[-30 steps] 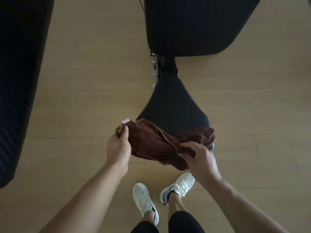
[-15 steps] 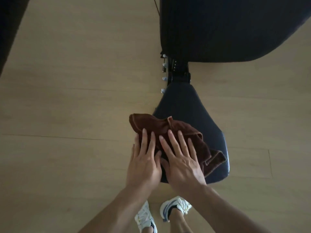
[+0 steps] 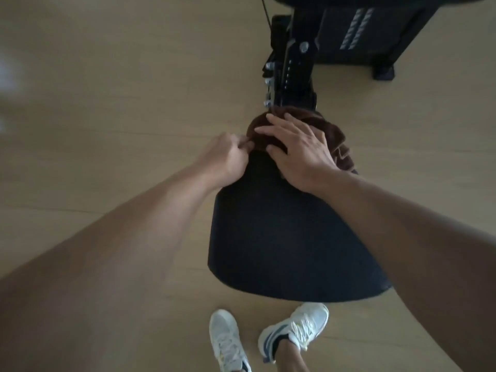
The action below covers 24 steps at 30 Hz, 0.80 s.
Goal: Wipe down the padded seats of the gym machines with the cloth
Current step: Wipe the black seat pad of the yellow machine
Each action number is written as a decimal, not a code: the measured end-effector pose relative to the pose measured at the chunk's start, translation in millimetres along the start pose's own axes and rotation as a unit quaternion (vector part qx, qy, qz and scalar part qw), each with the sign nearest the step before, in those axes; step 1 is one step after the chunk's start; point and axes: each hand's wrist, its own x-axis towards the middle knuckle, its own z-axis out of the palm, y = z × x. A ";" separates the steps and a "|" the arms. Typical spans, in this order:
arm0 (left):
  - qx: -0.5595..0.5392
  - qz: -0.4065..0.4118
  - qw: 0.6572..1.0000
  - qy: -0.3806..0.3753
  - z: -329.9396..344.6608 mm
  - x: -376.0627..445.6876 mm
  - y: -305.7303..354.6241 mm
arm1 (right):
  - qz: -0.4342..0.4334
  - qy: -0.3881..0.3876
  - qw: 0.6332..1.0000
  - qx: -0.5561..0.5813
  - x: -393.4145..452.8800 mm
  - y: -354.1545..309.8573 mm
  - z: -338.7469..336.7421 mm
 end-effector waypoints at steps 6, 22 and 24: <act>0.127 0.041 0.991 0.027 -8.0 -66.7 -48.8 | -0.057 -0.006 0.996 0.064 -41.4 -49.2 17.3; 0.129 0.292 0.946 -0.057 92.8 -173.7 2.4 | 0.149 0.226 0.962 0.021 -242.7 13.1 18.9; 0.149 0.296 0.941 -0.066 102.4 -170.6 13.6 | 0.216 0.214 0.951 0.055 -262.1 18.4 23.9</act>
